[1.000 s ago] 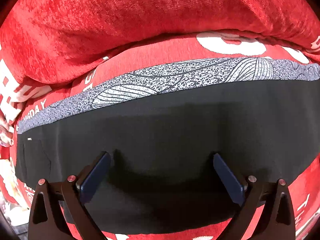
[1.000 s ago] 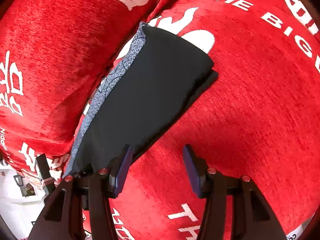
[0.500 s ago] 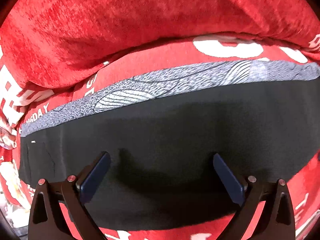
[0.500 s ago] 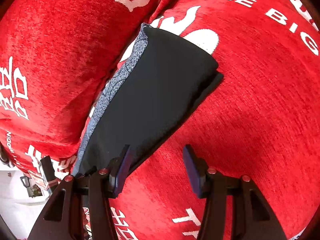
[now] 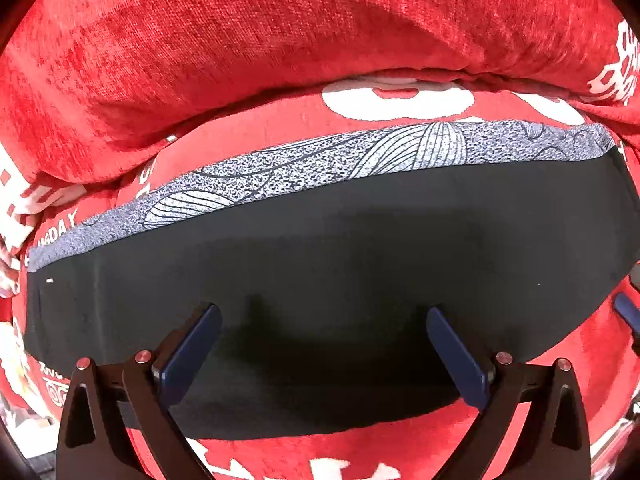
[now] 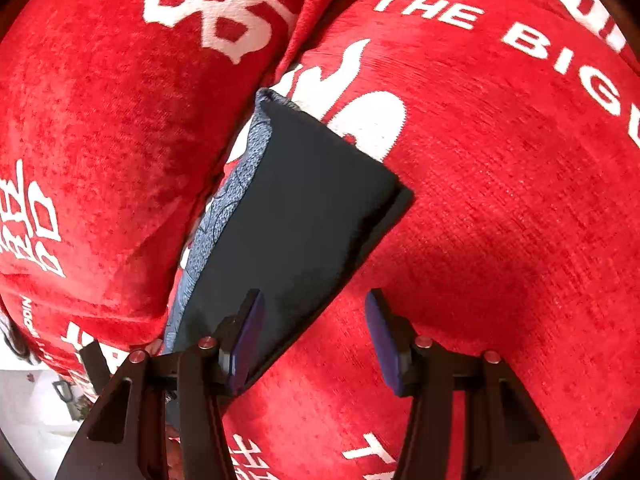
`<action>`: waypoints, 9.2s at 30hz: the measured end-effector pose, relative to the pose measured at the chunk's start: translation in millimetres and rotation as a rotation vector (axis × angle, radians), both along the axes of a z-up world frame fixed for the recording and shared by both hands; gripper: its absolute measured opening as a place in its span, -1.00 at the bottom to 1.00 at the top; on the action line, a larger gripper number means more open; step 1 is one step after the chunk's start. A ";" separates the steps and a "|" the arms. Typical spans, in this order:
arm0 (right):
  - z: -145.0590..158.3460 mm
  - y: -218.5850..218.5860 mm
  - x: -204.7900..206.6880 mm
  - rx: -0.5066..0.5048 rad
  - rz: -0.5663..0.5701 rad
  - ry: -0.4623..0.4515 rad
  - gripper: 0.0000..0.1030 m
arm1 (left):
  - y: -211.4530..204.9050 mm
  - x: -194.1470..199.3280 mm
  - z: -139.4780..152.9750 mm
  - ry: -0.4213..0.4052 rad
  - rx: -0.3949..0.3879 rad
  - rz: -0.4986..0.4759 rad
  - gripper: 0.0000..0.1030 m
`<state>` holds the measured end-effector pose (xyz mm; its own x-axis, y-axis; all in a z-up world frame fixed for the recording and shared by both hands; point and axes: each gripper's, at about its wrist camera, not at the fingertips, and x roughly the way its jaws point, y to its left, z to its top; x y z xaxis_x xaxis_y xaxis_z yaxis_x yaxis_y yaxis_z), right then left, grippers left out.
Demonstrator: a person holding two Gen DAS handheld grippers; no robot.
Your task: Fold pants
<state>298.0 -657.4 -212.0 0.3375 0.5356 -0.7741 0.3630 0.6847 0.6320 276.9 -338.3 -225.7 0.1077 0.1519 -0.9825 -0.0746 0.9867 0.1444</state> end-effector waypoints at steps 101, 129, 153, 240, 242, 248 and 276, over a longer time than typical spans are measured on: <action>-8.2 268.4 -52.0 0.127 0.091 0.137 -0.92 | 149.6 -63.3 -2.1 0.006 -0.238 -0.076 -0.05; 117.1 237.4 -123.6 -0.252 0.380 0.114 0.56 | 134.5 -124.2 89.3 0.067 -0.102 -0.162 1.00; 147.8 278.9 -125.8 -0.426 0.488 0.042 1.00 | 151.0 -135.5 105.1 0.083 -0.086 -0.134 1.00; 37.2 430.3 -83.1 -0.263 0.844 -0.012 0.23 | 313.1 -201.3 22.5 0.057 -0.035 0.298 1.00; 35.8 427.9 -90.6 -0.287 0.832 0.003 0.23 | 319.2 -204.7 24.3 0.055 -0.043 0.312 1.00; 31.0 439.3 -102.0 -0.321 0.845 0.056 0.30 | 340.7 -210.8 27.3 0.045 -0.047 0.327 1.00; 27.2 524.4 -158.3 -0.431 1.160 0.015 0.72 | 483.0 -226.6 9.8 -0.080 -0.222 0.550 1.00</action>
<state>139.7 -133.0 -184.8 -0.1771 0.2128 -0.9609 -0.5918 0.7571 0.2767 50.3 144.6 -215.9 0.1461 -0.0014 -0.9893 -0.5852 0.8062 -0.0875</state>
